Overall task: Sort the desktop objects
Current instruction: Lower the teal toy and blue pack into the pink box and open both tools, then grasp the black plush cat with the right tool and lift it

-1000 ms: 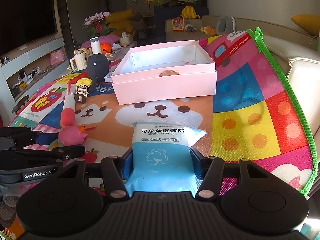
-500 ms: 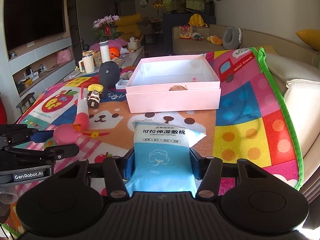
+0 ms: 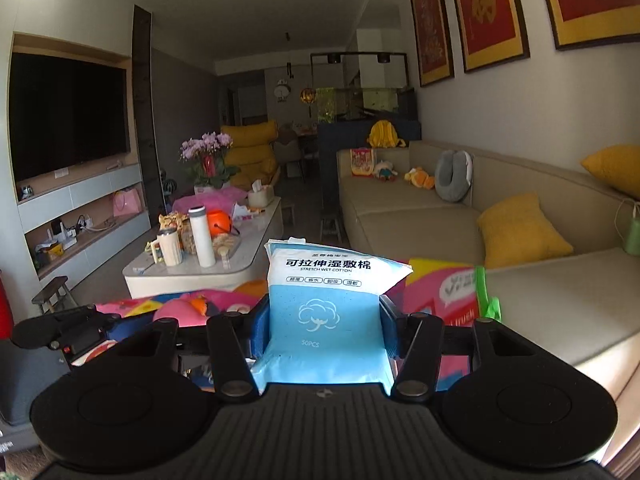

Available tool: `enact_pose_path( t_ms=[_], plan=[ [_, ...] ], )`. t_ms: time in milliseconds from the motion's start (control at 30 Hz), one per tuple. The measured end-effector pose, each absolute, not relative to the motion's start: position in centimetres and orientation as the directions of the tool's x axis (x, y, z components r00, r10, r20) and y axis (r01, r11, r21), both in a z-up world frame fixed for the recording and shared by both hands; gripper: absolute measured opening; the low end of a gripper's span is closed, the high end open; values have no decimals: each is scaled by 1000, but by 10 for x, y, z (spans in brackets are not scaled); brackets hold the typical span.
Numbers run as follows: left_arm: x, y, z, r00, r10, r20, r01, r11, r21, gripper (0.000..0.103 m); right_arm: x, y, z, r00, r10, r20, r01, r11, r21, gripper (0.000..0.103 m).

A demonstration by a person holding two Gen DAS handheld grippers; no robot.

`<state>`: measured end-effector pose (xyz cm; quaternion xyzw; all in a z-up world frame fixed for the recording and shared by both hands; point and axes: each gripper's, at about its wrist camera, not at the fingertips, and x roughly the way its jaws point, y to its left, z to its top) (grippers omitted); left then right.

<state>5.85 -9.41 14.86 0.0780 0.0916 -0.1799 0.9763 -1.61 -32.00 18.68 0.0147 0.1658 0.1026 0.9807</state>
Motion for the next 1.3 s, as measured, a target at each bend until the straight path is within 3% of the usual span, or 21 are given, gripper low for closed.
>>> enact_pose_path(
  t_ms=[33,67,100,133,233,433,567,767,900,933,1000,1067,1133,1167,1200,1300],
  plan=[
    [77,-96,148,916,-334,-221,362,927,101,67,2,-316,190,929,204,-310,-197,979,52,53],
    [94,-93,146,914,-322,-246,350,934,76,76,22,-312,191,930,198,-308,-195,980,40,61],
    [106,-88,143,913,-307,-269,331,942,50,78,40,-309,190,929,187,-320,-185,982,36,72],
    [114,-78,140,908,-293,-298,315,949,26,80,59,-307,188,924,172,-341,-168,985,39,72],
    [113,-43,119,905,-240,-352,262,965,17,96,88,-306,174,911,157,-382,-152,987,42,72],
    [85,21,58,855,-109,-507,160,986,57,97,106,-300,137,891,116,-438,-126,992,7,72],
    [65,55,30,831,-58,-553,99,994,44,98,113,-272,120,859,138,-493,-164,986,-9,72],
    [56,85,16,836,-110,-537,66,993,-100,102,137,-196,110,752,274,-599,-291,954,71,76],
    [53,96,17,852,-158,-500,72,980,-186,102,180,-141,101,692,285,-663,-295,950,100,80],
    [52,98,17,856,-165,-490,73,977,-202,102,191,-129,99,688,271,-673,-294,952,82,79],
    [52,101,17,860,-182,-476,78,970,-230,103,221,-100,89,668,234,-707,-302,953,30,64],
    [51,106,17,865,-200,-460,80,960,-267,103,248,-81,77,603,247,-759,-317,947,56,63],
    [50,111,17,869,-213,-446,76,950,-304,103,268,-69,64,523,289,-802,-315,940,133,66],
    [49,113,17,870,-218,-443,77,946,-314,103,272,-64,58,493,305,-815,-324,933,153,74],
    [49,113,18,870,-222,-440,82,945,-316,103,272,-59,52,487,300,-820,-331,933,144,78],
    [46,109,19,875,-235,-424,108,947,-302,103,260,-45,36,471,243,-848,-366,928,63,79]
  ],
)
